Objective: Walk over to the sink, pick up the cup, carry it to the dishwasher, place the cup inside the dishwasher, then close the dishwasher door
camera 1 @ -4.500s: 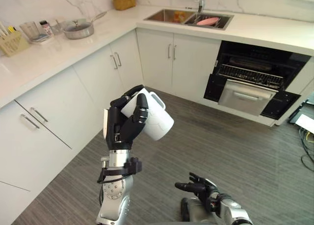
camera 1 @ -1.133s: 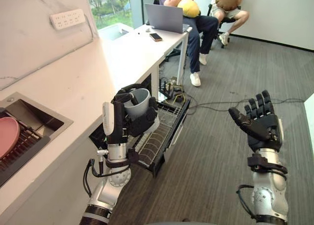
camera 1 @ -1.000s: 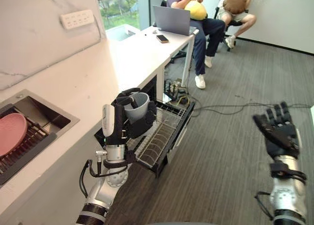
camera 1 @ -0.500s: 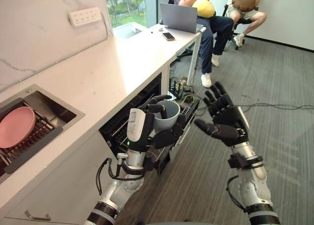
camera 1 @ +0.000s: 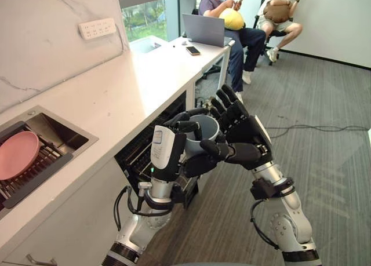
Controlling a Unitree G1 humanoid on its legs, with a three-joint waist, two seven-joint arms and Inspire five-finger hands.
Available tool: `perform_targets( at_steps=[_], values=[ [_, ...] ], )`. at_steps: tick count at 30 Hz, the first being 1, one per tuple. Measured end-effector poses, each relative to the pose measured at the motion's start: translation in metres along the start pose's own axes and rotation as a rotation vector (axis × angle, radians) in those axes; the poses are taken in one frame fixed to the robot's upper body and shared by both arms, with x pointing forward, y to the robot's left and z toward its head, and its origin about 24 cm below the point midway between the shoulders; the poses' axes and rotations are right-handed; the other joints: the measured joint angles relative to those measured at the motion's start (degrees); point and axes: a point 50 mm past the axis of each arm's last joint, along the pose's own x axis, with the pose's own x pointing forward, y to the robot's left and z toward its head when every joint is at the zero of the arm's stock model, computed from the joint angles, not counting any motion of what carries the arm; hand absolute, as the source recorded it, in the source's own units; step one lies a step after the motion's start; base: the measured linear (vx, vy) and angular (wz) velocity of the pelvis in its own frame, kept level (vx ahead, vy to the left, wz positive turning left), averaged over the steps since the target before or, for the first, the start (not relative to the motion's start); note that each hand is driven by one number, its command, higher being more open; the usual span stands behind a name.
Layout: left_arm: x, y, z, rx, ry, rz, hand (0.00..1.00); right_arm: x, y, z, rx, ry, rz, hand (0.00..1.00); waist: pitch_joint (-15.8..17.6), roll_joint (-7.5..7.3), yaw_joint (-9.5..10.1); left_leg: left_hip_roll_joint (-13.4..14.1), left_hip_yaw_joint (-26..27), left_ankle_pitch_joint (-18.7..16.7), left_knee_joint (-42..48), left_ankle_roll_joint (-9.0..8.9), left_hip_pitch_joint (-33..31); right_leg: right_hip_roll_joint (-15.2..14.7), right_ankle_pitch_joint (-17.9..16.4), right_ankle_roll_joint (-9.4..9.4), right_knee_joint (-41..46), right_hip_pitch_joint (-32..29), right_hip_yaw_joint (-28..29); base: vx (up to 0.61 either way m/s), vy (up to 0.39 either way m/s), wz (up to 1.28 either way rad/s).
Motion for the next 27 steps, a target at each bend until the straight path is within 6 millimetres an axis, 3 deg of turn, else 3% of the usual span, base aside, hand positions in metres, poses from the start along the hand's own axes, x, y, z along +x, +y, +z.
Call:
perform_targets(
  at_steps=[27],
  values=[
    [-0.0029,0.0052,-0.0019,0.044,0.011,0.040,0.00,0.0007,0.0059,-0.0056,0.001,0.058,0.036,1.00,-1.60,-0.34,-0.07,-0.03,-0.03,0.16,0.06,0.11,0.00,0.00,0.04,-0.04,-0.22,0.08,0.01,0.00,0.000,0.00]
  ],
)
